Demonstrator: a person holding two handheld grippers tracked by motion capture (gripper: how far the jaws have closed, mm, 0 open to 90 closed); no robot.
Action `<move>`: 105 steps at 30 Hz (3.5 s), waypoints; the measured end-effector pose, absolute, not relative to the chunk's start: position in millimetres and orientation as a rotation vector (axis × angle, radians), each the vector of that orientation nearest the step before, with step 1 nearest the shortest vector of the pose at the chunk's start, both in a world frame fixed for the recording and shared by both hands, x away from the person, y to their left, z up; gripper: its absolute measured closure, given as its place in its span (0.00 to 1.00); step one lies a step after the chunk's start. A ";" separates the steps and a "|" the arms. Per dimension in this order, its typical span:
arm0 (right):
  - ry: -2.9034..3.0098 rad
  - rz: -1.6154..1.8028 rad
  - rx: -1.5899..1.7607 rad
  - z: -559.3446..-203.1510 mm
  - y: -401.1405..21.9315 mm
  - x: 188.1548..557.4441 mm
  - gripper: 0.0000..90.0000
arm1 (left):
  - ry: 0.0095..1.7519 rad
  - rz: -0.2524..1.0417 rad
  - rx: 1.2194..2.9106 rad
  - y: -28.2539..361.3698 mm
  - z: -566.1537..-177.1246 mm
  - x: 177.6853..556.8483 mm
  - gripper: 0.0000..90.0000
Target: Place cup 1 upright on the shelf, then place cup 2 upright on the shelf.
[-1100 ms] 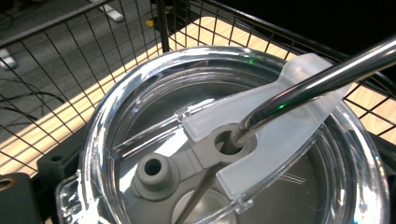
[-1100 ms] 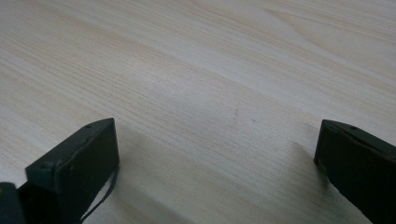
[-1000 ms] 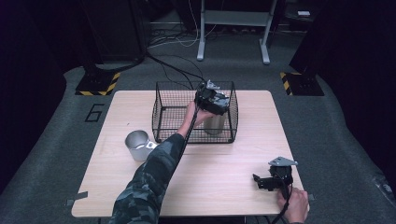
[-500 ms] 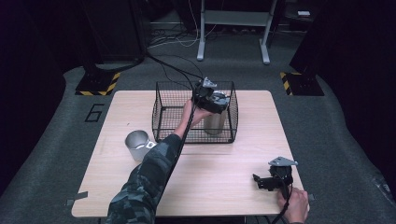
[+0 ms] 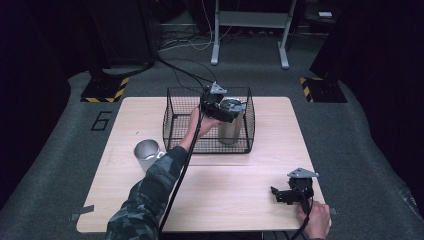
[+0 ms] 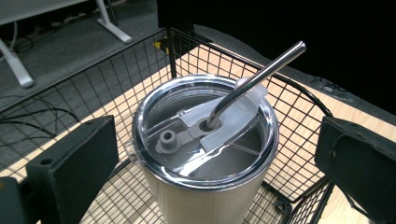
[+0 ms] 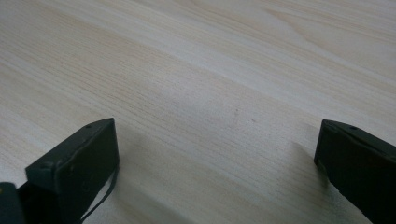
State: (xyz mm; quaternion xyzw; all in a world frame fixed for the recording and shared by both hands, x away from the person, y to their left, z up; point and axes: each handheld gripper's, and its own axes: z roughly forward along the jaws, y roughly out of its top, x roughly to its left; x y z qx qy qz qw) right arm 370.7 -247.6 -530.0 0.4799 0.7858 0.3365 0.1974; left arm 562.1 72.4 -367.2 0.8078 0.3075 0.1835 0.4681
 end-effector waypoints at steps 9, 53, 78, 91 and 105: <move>2.199 0.943 1.345 -530.0 -247.4 370.6 0.00 | 0.729 0.461 1.978 86.1 -361.6 541.0 0.00; 2.198 0.942 1.343 -530.1 -247.5 370.7 0.00 | 0.719 0.549 2.003 183.0 -388.1 422.7 0.00; 2.196 0.943 1.343 -530.1 -247.3 370.7 0.00 | 1.023 0.672 1.868 298.9 -420.9 403.7 0.00; 2.197 0.943 1.343 -530.1 -247.4 370.7 0.00 | 1.142 0.644 1.800 314.9 -449.2 420.2 0.00; 2.198 0.942 1.343 -530.0 -247.4 370.7 0.00 | 1.155 0.650 1.796 306.9 -462.7 428.3 0.03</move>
